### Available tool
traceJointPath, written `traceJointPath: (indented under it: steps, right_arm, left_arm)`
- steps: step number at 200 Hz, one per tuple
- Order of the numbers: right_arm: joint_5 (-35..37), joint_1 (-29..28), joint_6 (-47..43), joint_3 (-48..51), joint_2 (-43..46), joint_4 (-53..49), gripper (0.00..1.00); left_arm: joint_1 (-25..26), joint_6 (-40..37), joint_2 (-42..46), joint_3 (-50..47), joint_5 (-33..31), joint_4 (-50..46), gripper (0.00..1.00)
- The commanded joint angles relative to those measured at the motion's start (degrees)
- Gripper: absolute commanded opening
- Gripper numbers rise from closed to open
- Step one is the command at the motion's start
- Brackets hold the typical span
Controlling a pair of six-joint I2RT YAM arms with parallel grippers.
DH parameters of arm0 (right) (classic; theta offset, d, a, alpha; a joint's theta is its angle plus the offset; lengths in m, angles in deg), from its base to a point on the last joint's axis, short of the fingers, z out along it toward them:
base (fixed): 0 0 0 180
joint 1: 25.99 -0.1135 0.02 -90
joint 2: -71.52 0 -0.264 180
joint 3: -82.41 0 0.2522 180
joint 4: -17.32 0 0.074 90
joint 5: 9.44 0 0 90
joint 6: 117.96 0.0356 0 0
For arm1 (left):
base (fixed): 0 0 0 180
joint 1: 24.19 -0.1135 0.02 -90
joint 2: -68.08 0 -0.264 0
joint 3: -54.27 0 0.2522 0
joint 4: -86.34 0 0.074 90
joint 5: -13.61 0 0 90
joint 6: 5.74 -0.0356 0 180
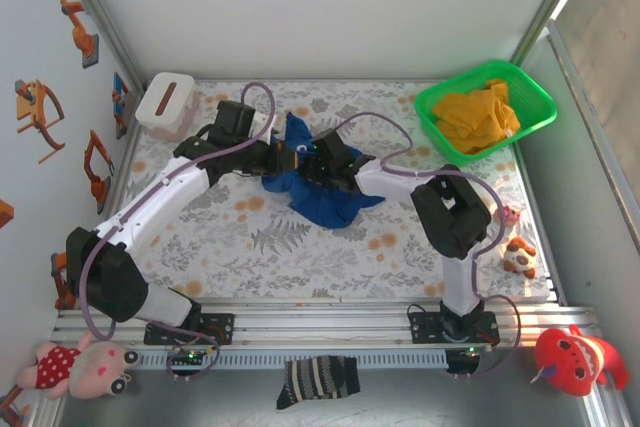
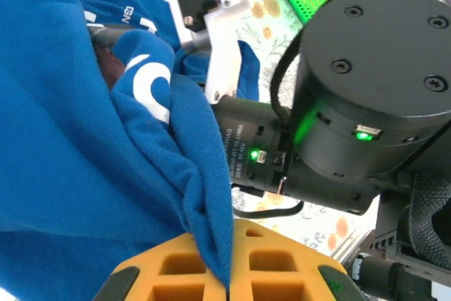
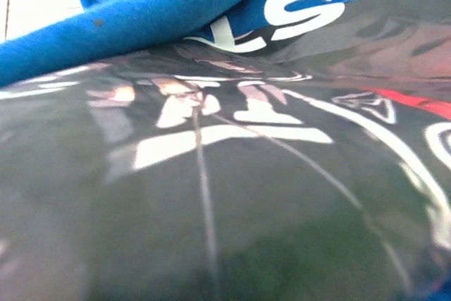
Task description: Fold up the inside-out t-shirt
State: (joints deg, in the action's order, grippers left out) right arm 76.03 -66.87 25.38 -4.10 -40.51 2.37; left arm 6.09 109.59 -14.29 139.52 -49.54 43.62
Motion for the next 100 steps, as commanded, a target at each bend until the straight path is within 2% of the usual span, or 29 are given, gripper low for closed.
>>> traceJointPath:
  steps: [1, 44, 70, 81, 100]
  right_arm:
    - [-1.7, 1.9, -3.5, 4.8, 7.2, 1.2, 0.00]
    - [-5.3, 2.4, -10.1, 13.8, 22.1, -3.2, 0.00]
    - [-8.7, 2.5, -12.1, 16.9, 27.8, -3.3, 0.00]
    - [-10.4, 2.5, -12.2, 18.0, 29.3, -1.7, 0.00]
    - [-12.8, 2.5, -12.7, 19.2, 31.3, 1.1, 0.00]
  left_arm:
    - [-1.6, 2.1, 2.2, -1.0, 1.2, 1.4, 0.00]
    - [-6.3, 0.9, 0.2, -1.6, -5.5, -2.0, 0.00]
    - [-7.3, -1.7, -3.4, -1.7, -8.8, -2.6, 0.00]
    - [-7.5, -2.6, -5.2, -1.7, -10.1, -2.6, 0.08]
    - [-7.5, -4.4, -8.8, -0.9, -11.4, -3.7, 0.37]
